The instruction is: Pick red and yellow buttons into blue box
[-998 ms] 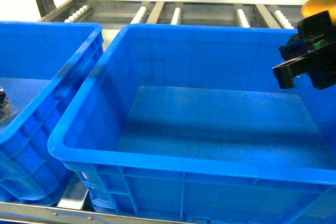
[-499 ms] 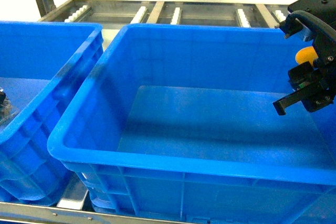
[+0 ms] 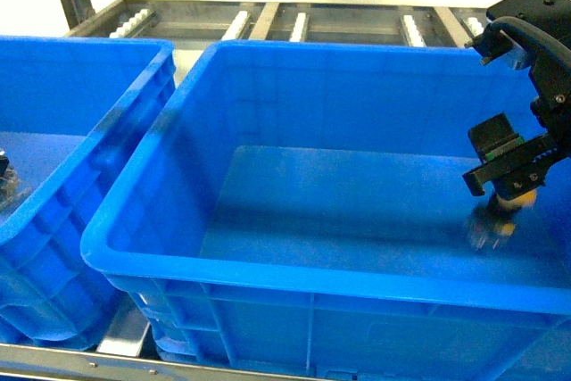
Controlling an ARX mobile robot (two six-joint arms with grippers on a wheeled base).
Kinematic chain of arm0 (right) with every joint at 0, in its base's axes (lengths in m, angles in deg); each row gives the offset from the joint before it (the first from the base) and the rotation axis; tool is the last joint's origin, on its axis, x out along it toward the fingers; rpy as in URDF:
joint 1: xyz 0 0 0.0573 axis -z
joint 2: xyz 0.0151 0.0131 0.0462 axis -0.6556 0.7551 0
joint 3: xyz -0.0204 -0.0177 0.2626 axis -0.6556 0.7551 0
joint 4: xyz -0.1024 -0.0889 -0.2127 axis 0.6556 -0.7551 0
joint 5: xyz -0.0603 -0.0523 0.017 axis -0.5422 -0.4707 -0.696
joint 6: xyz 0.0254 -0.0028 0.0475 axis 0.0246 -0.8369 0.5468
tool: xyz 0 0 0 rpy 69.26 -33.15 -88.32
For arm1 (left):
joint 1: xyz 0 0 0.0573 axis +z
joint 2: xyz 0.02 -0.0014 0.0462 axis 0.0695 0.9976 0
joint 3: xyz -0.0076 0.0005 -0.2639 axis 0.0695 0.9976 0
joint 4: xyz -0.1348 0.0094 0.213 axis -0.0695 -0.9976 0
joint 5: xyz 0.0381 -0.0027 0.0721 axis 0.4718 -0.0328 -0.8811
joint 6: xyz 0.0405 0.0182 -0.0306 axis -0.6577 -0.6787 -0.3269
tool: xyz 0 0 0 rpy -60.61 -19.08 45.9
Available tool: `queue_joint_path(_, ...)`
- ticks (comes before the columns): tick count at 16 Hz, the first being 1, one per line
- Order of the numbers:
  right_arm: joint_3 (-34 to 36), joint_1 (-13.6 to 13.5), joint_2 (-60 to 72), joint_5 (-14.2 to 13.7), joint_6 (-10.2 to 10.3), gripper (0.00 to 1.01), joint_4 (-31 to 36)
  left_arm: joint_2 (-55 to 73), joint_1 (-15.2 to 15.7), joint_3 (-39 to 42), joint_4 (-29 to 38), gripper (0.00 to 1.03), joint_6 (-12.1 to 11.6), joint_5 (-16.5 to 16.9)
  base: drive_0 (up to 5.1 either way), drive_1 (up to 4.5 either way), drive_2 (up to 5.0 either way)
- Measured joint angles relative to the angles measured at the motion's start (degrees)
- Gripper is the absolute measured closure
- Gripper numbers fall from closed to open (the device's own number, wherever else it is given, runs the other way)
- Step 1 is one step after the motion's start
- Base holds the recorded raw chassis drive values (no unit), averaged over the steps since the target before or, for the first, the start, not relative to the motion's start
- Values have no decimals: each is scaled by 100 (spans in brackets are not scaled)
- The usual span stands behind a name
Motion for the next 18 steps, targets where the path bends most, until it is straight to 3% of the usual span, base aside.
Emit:
queue_joint_path(1,0,0,0,0,0,21,2,0,0,0,0,74,0,0,0,0,0)
queue_joint_path(2,0,0,0,0,0,1,2,0,0,0,0,74,0,0,0,0,0)
queue_joint_path(5,455,157,-601,-33,4,3,155,0,0,0,-2,74,0,0,0,0,0)
queue_joint_path(9,1137,968,-1856,367,9,3,61,0,0,0,0,74,0,0,0,0,0)
queue_joint_path(16,1480,1440,-2699,680,44,3,-74,0,0,0,0,74,0,0,0,0,0)
queue_joint_path(18,1801,1808,-3397,925,46,3,-317,0,0,0,-2,74,0,0,0,0,0)
